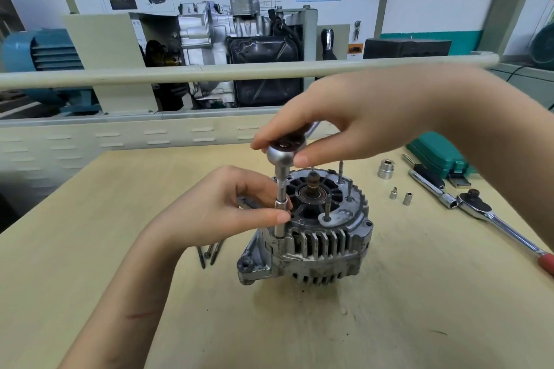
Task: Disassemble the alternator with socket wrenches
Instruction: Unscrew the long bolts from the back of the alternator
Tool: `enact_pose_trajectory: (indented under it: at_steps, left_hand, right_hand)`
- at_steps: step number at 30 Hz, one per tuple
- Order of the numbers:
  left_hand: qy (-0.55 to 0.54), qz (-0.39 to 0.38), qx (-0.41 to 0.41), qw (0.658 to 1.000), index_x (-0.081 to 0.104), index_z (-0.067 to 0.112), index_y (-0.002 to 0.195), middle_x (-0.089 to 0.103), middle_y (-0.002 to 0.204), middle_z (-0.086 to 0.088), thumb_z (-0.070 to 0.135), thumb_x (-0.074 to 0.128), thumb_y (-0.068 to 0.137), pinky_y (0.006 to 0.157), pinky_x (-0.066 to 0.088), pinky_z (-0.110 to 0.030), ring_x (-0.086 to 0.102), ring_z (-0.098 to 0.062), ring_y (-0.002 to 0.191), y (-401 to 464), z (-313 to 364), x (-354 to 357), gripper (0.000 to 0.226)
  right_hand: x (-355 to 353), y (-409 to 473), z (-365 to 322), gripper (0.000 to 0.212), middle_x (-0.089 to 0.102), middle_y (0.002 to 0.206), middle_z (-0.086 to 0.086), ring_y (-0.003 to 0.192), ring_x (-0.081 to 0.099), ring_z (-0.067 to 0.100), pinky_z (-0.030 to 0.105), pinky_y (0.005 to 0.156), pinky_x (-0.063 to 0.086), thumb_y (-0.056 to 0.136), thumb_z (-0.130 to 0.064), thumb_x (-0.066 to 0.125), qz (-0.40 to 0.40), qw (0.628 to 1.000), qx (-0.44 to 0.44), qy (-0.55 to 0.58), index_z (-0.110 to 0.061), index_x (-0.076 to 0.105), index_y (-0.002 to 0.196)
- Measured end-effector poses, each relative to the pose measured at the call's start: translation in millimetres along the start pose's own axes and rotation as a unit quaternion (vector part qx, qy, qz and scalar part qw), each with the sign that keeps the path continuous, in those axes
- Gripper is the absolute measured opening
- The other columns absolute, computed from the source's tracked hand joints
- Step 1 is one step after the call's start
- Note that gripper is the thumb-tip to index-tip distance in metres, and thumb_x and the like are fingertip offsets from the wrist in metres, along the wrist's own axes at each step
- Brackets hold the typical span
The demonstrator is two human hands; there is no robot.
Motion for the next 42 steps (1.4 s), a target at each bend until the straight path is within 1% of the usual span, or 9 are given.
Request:
enact_pose_trajectory:
  at_steps: [6,13,16,19,23,27,33,38,42]
  left_hand:
    - [0.021,0.021,0.016,0.999,0.072,0.006,0.075,0.071,0.077,-0.008,0.027,0.069,0.073,0.069,0.051,-0.034,0.066,-0.019,0.072,0,2,-4,0.021]
    - [0.035,0.044,0.012,0.998,0.068,0.001,0.068,0.068,0.072,-0.014,0.035,0.074,0.070,0.069,0.047,-0.039,0.063,-0.028,0.072,-1,1,-8,0.035]
    - [0.029,0.040,0.007,0.999,0.070,0.003,0.069,0.069,0.074,-0.013,0.037,0.070,0.065,0.072,0.048,-0.037,0.064,-0.026,0.074,0,0,-7,0.034]
    - [-0.009,0.027,-0.011,1.000,0.072,0.017,0.071,0.072,0.080,-0.004,0.033,0.070,0.064,0.073,0.053,-0.027,0.067,-0.018,0.077,1,-3,-5,0.018]
    - [-0.012,0.012,-0.008,1.000,0.073,0.023,0.072,0.073,0.082,0.001,0.035,0.070,0.066,0.071,0.051,-0.019,0.067,-0.011,0.077,0,-3,-1,0.014]
    - [0.001,0.024,-0.011,1.000,0.072,0.015,0.068,0.073,0.080,0.006,0.037,0.070,0.065,0.069,0.052,-0.017,0.067,-0.006,0.076,-1,-1,-3,0.023]
    - [0.039,0.045,-0.012,0.998,0.061,-0.011,0.070,0.061,0.079,-0.030,0.052,0.075,0.065,0.072,0.045,-0.051,0.058,-0.042,0.076,0,-2,-4,0.065]
    - [0.018,0.034,-0.026,0.999,0.071,0.014,0.077,0.069,0.079,-0.014,0.037,0.071,0.066,0.074,0.048,-0.047,0.062,-0.032,0.078,2,-6,-4,0.026]
    - [-0.003,0.022,0.002,1.000,0.072,0.013,0.082,0.071,0.080,-0.009,0.036,0.074,0.071,0.074,0.050,-0.039,0.064,-0.024,0.076,0,0,-5,0.026]
  right_hand:
    - [-6,3,6,0.042,0.058,0.107,-0.024,0.097,0.054,-0.007,0.008,0.082,0.042,0.082,-0.045,0.050,0.023,0.998,0.038,-0.045,-0.034,0.054,0.122]
    - [-9,9,-4,0.045,0.047,0.060,-0.015,0.062,0.045,-0.011,0.016,0.051,0.031,0.066,-0.065,0.036,0.091,0.988,0.029,-0.120,-0.029,0.056,0.084]
    - [-5,10,-4,0.036,0.052,0.062,-0.024,0.061,0.044,-0.014,0.016,0.050,0.033,0.064,-0.066,0.036,0.080,0.991,0.023,-0.108,-0.032,0.045,0.071]
    - [-2,7,-6,0.033,0.055,0.066,-0.020,0.066,0.048,-0.007,0.011,0.060,0.037,0.071,-0.057,0.044,0.057,0.996,0.000,-0.062,-0.030,0.056,0.087]
    - [-4,4,-7,0.033,0.065,0.098,-0.005,0.088,0.054,0.006,0.026,0.078,0.040,0.084,-0.035,0.055,0.052,0.998,-0.031,-0.033,-0.015,0.064,0.108]
    - [-3,6,-9,0.032,0.062,0.087,-0.012,0.080,0.053,0.004,0.022,0.074,0.042,0.084,-0.042,0.052,0.071,0.995,-0.024,-0.058,-0.019,0.064,0.103]
    - [-6,6,-6,0.052,0.040,0.053,-0.011,0.059,0.044,-0.006,0.017,0.051,0.031,0.067,-0.065,0.036,0.102,0.987,0.016,-0.123,-0.020,0.057,0.082]
    - [-3,4,-4,0.036,0.056,0.073,-0.012,0.067,0.050,0.003,0.015,0.062,0.038,0.079,-0.048,0.049,0.074,0.996,-0.010,-0.054,-0.018,0.062,0.095]
    - [-3,3,-2,0.028,0.065,0.095,-0.007,0.086,0.053,0.004,0.022,0.079,0.041,0.086,-0.031,0.057,0.074,0.996,-0.026,-0.033,-0.014,0.064,0.107]
Point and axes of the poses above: each hand's wrist, its own y-axis towards the middle knuckle, its own x-axis out of the palm, z = x × y, the point moved 9 cm from there along y, towards the middle knuckle
